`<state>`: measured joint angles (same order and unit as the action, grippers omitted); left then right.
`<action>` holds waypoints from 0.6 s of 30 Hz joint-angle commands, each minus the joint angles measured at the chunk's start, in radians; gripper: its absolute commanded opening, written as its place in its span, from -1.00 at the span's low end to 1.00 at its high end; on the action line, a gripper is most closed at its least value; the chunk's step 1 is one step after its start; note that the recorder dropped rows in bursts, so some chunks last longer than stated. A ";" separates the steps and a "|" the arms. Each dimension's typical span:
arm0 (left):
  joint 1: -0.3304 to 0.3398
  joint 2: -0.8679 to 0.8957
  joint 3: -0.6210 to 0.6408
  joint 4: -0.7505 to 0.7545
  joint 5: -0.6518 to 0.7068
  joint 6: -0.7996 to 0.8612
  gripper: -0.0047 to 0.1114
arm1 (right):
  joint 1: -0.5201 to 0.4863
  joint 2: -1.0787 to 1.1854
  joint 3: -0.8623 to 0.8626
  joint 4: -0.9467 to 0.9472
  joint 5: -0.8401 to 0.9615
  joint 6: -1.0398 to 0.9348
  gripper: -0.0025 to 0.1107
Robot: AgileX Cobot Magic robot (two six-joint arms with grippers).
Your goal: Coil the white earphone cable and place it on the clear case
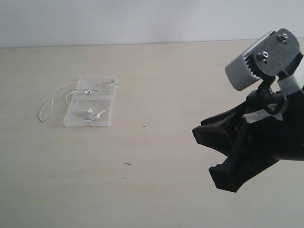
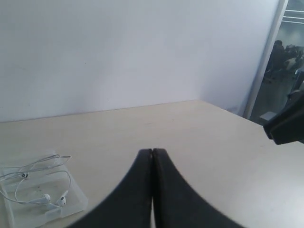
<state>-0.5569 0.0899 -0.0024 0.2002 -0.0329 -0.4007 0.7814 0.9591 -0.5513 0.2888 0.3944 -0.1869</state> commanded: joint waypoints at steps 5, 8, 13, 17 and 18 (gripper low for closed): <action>-0.003 -0.090 0.002 0.004 0.060 -0.002 -0.92 | 0.003 -0.194 0.223 0.001 -0.351 -0.012 -0.96; -0.001 -0.090 0.002 0.013 0.053 0.029 -0.92 | 0.003 -0.290 0.299 0.001 -0.435 -0.012 -0.96; -0.001 -0.090 0.002 0.031 0.055 0.053 -0.92 | 0.003 -0.415 0.388 0.001 -0.490 -0.047 -0.96; -0.001 -0.090 0.002 0.031 0.097 0.053 -0.92 | 0.003 -0.514 0.443 0.001 -0.497 -0.051 -0.96; -0.001 -0.090 0.002 0.031 0.120 0.053 -0.92 | 0.003 -0.535 0.456 0.001 -0.497 -0.051 -0.96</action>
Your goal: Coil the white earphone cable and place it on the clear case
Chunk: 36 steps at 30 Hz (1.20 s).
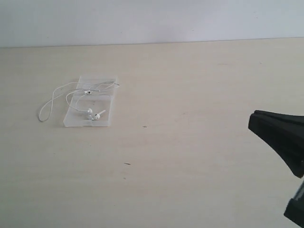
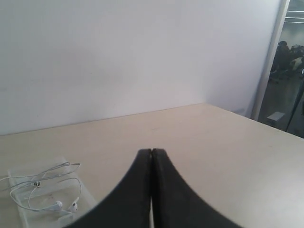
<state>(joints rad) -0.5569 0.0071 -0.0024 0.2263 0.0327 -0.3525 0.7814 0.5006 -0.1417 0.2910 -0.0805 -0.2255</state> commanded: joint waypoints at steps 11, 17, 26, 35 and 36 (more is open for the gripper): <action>-0.001 -0.007 0.002 -0.003 0.191 -0.046 -0.92 | 0.003 -0.127 0.075 0.055 -0.020 0.060 -0.96; -0.001 -0.007 0.002 -0.003 0.233 -0.046 -0.92 | 0.003 -0.127 0.075 0.055 -0.020 0.060 -0.96; -0.001 -0.007 0.002 -0.003 0.233 -0.046 -0.92 | 0.003 -0.127 0.075 0.039 -0.020 0.017 -0.96; -0.001 -0.007 0.002 -0.003 0.233 -0.046 -0.92 | 0.001 -0.151 0.075 0.017 -0.013 -0.173 -0.96; -0.001 -0.007 0.002 -0.003 0.233 -0.046 -0.92 | -0.010 -0.173 0.075 0.014 0.003 -0.180 -0.96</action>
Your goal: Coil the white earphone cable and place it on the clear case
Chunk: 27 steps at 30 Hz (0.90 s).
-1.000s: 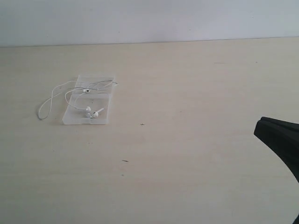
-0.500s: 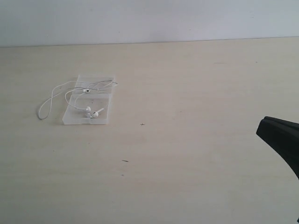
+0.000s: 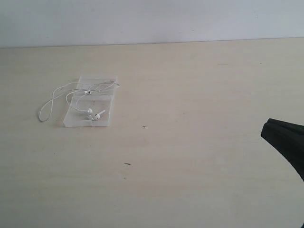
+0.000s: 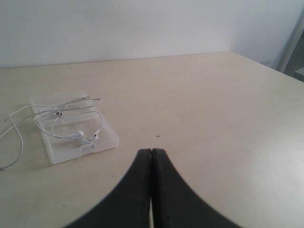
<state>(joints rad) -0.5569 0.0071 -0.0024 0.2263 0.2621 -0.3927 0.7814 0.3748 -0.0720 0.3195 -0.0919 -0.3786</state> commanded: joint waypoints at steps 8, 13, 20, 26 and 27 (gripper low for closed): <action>-0.001 -0.007 0.002 -0.003 0.004 -0.006 -0.92 | -0.318 -0.260 0.014 -0.034 0.151 -0.089 -0.96; -0.001 -0.007 0.002 -0.003 0.006 -0.006 -0.92 | -0.540 -0.350 0.072 -0.034 0.149 -0.089 -0.96; -0.001 -0.007 0.002 -0.003 0.006 -0.006 -0.92 | -0.697 -0.375 0.072 0.040 0.179 -0.038 -0.96; -0.001 -0.007 0.002 -0.003 0.006 -0.006 -0.92 | -0.700 -0.375 0.072 0.155 0.148 -0.027 -0.96; -0.001 -0.007 0.002 -0.003 0.006 -0.006 -0.92 | -0.700 -0.375 0.072 0.154 0.150 -0.027 -0.96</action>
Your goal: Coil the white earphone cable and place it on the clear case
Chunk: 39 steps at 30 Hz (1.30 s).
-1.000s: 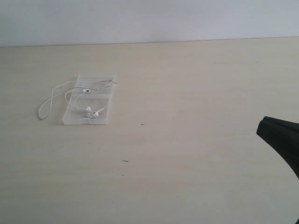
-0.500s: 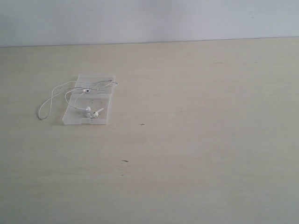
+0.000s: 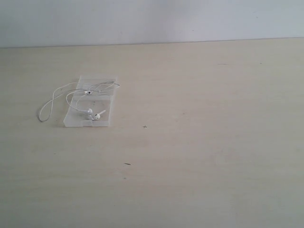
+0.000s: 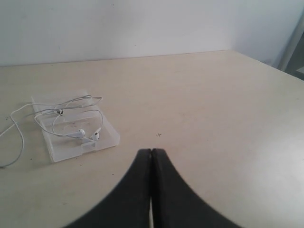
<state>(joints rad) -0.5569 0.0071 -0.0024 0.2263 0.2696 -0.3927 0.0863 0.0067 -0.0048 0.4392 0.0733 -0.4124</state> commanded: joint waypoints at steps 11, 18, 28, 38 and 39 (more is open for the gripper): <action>-0.001 -0.007 0.002 -0.003 -0.001 -0.004 -0.92 | -0.005 -0.007 0.005 -0.428 0.089 0.548 -0.96; -0.001 -0.007 0.002 -0.003 -0.001 -0.004 -0.92 | -0.005 -0.007 0.005 -0.413 0.091 0.609 -0.96; -0.001 -0.007 0.002 -0.003 -0.001 -0.004 -0.92 | -0.005 -0.007 0.005 -0.411 0.091 0.609 -0.96; -0.001 -0.007 0.002 -0.003 -0.001 -0.004 -0.92 | -0.005 -0.007 0.005 -0.411 0.091 0.609 -0.96; -0.001 -0.007 0.002 -0.003 -0.007 -0.004 -0.92 | -0.005 -0.007 0.005 -0.411 0.091 0.609 -0.96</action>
<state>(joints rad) -0.5569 0.0071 -0.0024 0.2263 0.2696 -0.3927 0.0857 0.0067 -0.0048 0.0354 0.1661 0.1966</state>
